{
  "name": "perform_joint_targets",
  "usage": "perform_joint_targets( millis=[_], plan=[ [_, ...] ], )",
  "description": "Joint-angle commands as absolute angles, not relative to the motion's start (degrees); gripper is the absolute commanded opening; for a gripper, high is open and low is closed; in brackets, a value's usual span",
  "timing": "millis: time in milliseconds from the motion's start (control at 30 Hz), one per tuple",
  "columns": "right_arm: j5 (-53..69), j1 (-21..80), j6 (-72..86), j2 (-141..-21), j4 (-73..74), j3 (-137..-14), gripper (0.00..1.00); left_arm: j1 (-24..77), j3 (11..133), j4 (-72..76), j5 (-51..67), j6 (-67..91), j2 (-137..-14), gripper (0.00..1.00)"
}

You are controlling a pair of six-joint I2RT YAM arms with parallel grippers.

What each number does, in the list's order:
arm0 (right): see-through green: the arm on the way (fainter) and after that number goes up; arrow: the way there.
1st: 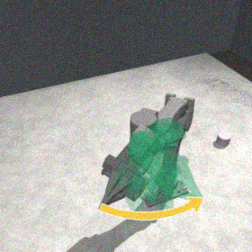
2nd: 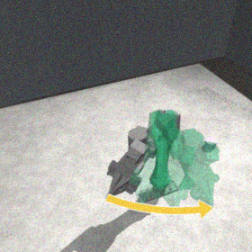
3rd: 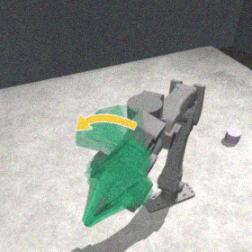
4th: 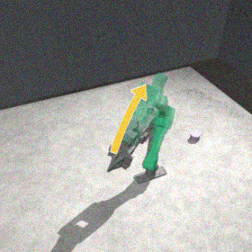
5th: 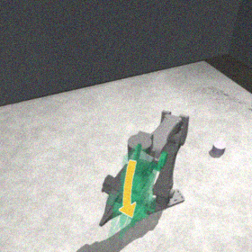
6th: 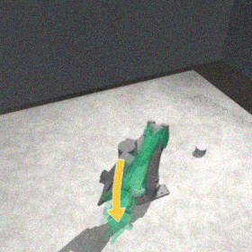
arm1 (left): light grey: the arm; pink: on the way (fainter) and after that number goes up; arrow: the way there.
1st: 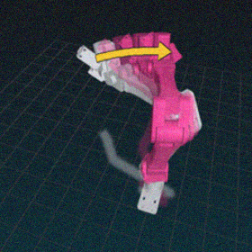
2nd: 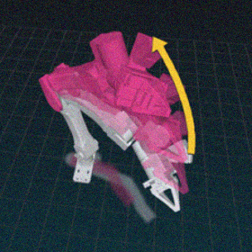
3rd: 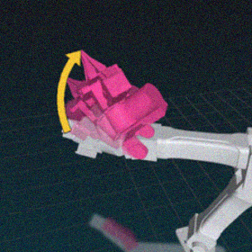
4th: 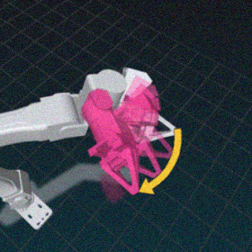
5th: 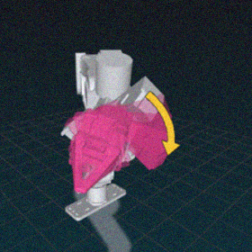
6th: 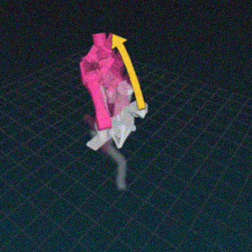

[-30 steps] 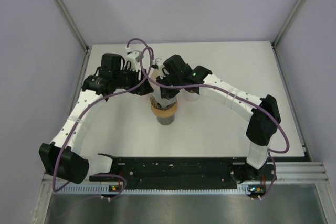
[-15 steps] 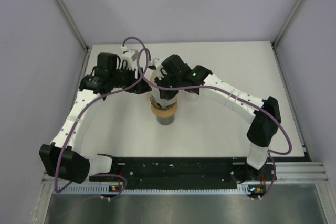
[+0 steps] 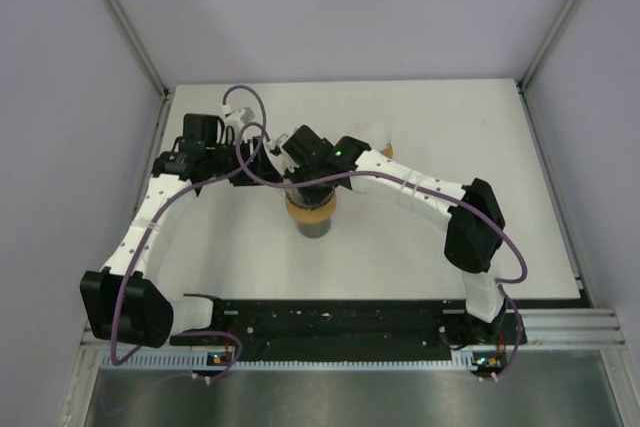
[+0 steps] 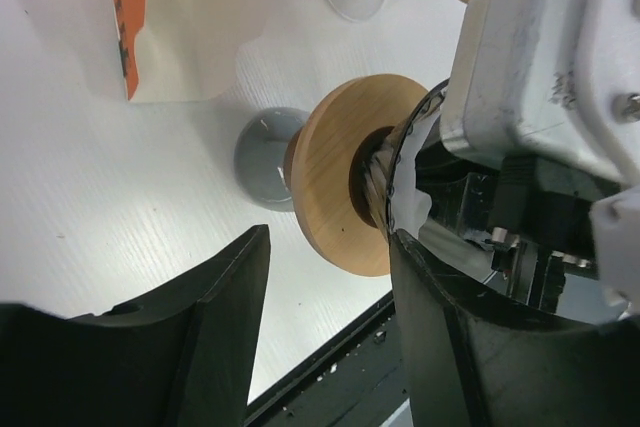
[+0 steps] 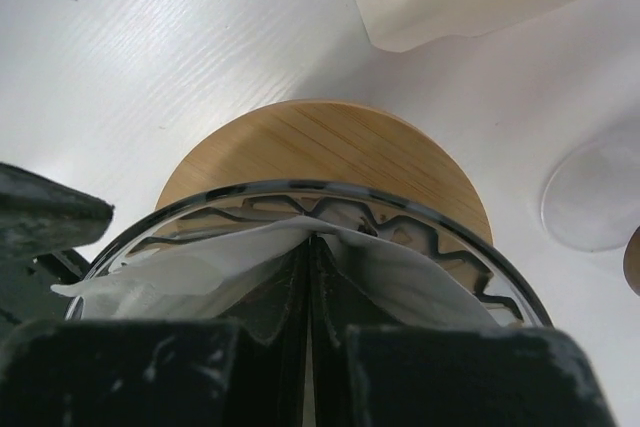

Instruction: Place the coffee filter in the dripper

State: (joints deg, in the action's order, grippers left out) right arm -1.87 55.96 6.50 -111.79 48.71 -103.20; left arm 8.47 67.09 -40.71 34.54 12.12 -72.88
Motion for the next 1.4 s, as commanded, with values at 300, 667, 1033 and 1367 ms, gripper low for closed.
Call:
perform_joint_targets(
  millis=[300, 667, 1033, 1367],
  plan=[
    [-1.32, 56.69, 7.21, -117.77, 50.01, -106.08, 0.0, 8.7, 61.52, -32.17, 43.68, 18.55, -71.19, 0.56],
    [1.93, 55.37, 7.12, -117.77, 49.4, -105.82, 0.0, 6.67, 67.42, -38.58, 44.2, 13.89, -69.35, 0.59],
    [3.78, 55.28, 7.38, -117.07, 48.6, -106.7, 0.0, 9.31, 61.62, -33.5, 43.59, 13.97, -71.01, 0.44],
    [0.62, 55.11, 6.68, -112.25, 48.6, -108.37, 0.0, 9.49, 61.7, -33.49, 42.45, 13.45, -71.28, 0.19]
  ],
)
